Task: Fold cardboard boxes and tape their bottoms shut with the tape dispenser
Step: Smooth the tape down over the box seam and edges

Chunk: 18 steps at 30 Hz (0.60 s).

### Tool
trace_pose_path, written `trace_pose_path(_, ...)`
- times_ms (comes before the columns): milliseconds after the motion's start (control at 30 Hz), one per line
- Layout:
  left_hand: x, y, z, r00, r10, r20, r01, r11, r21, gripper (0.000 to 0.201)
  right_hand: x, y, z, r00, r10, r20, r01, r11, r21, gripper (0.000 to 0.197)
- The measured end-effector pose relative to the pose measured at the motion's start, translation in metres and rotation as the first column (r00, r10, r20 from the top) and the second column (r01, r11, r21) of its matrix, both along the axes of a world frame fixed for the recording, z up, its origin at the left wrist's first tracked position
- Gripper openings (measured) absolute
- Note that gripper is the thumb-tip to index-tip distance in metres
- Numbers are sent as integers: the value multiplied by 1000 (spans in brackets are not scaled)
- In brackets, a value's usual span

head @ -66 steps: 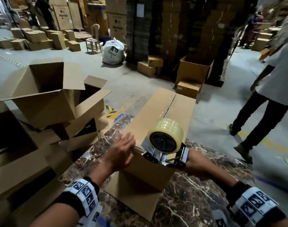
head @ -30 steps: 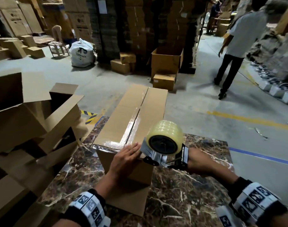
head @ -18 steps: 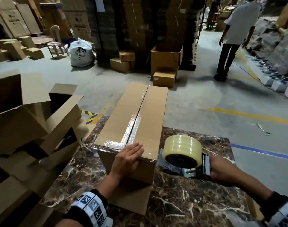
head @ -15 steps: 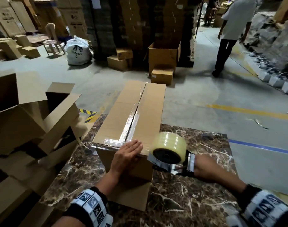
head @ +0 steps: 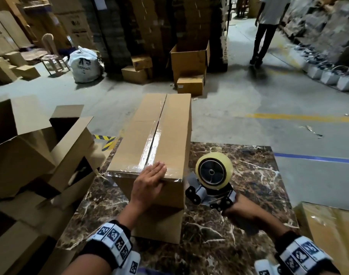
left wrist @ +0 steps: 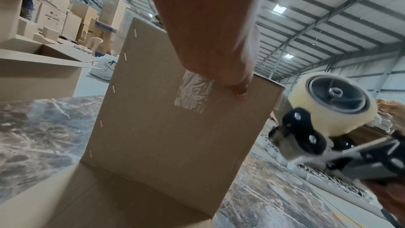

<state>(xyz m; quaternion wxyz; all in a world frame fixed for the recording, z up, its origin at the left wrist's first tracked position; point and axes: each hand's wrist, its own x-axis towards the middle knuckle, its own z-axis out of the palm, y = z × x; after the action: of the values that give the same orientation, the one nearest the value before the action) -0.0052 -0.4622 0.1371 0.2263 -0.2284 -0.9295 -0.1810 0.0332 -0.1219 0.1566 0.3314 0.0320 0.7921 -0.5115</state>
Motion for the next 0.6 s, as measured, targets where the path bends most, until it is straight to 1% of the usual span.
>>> trace_pose_path(33, 0, 0, 0, 1000, 2, 4, -2, 1000, 1, 70, 5, 2, -6, 1000, -18, 13, 18, 1000, -7, 14)
trace_pose_path(67, 0, 1, 0, 1000, 3, 10, -3, 1000, 2, 70, 10, 3, -11, 998, -50, 49, 52, 998, -33, 14)
trace_pose_path(133, 1, 1, 0, 1000, 5, 21, -5, 1000, 5, 71, 17, 2, -27, 977, -156, 143, 172, 979, -113, 23)
trace_pose_path(167, 1, 1, -2, 1000, 5, 22, -5, 1000, 4, 71, 19, 0, -39, 951, -228, 208, 264, 950, -168, 25)
trace_pose_path(200, 0, 1, -3, 1000, 6, 20, -6, 1000, 4, 71, 20, -3, -51, 911, -301, 283, 366, 905, -217, 26)
trace_pose_path(233, 0, 0, -4, 1000, 4, 14, -4, 1000, 0, 71, 19, -6, -64, 852, -363, 376, 472, 845, -253, 26)
trace_pose_path(300, -1, -2, -6, 1000, 1, 3, -1, 1000, -13, 71, 14, -13, -85, 723, -435, 536, 637, 720, -275, 23)
trace_pose_path(333, -1, -3, -7, 1000, 1, -3, -1, 1000, -20, 70, 12, -14, -94, 673, -458, 580, 693, 665, -280, 19)
trace_pose_path(367, -2, -3, -7, 1000, 3, -10, -4, 1000, -23, 69, 10, -15, -101, 634, -473, 612, 736, 613, -288, 16)
trace_pose_path(400, -2, -3, -8, 1000, 4, -18, -4, 1000, -27, 67, 10, -14, -107, 609, -480, 631, 761, 578, -295, 15)
trace_pose_path(500, -2, -2, -8, 999, 14, -30, -15, 1000, -14, 62, 15, -10, -118, 571, -443, 691, 799, 495, -342, 16)
trace_pose_path(567, -4, -1, -8, 999, 20, -30, -20, 1000, -11, 59, 18, -7, -128, 554, -438, 709, 815, 458, -354, 19)
trace_pose_path(600, -3, -2, -8, 999, 21, -29, -22, 1000, -14, 58, 19, -6, -131, 551, -445, 706, 817, 459, -349, 20)
